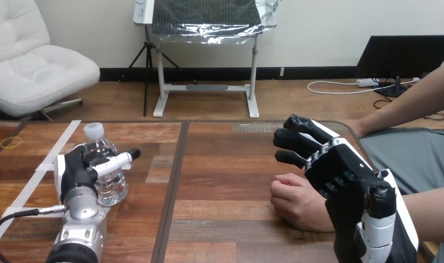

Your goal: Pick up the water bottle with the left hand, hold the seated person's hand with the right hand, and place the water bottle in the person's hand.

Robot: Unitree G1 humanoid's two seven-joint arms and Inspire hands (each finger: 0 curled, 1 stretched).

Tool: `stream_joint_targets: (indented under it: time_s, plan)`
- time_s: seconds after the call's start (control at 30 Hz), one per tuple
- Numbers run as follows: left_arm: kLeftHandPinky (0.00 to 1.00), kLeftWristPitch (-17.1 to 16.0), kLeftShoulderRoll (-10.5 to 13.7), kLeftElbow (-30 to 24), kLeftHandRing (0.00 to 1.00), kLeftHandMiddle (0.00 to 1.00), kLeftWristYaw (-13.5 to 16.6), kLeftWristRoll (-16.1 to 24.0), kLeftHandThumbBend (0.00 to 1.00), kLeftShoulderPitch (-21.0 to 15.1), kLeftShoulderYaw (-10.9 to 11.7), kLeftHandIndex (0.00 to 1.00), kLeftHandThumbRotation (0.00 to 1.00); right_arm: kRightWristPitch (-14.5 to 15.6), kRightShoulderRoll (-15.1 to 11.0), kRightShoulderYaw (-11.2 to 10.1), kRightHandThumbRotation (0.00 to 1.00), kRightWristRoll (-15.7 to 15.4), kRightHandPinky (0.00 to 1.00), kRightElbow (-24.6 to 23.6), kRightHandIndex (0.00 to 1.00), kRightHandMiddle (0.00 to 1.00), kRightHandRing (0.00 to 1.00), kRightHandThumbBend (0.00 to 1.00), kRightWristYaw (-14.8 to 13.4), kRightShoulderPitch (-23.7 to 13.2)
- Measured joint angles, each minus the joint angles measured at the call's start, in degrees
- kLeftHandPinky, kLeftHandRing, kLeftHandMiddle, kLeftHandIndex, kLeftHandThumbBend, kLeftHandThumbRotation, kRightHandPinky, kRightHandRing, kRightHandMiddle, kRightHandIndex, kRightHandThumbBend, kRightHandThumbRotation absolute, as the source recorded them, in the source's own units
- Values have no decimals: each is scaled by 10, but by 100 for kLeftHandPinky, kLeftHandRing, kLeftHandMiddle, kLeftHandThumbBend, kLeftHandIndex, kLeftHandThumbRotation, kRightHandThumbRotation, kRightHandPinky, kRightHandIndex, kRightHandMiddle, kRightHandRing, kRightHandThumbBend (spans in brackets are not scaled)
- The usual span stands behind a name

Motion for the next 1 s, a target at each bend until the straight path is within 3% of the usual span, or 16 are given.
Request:
stream_joint_targets:
  time_s: [0.33, 1.0]
  plan:
    - [32, 0, -5, 1, 37, 42, 3, -10, 69, -1, 2, 47, 0, 0, 0, 0, 100, 0, 78, 0, 80, 78, 80, 81, 0, 0]
    - [28, -8, -12, 1, 33, 39, 5, -11, 65, 0, 1, 45, 0, 2, -1, 0, 100, -1, 78, -2, 80, 78, 80, 82, -4, 0]
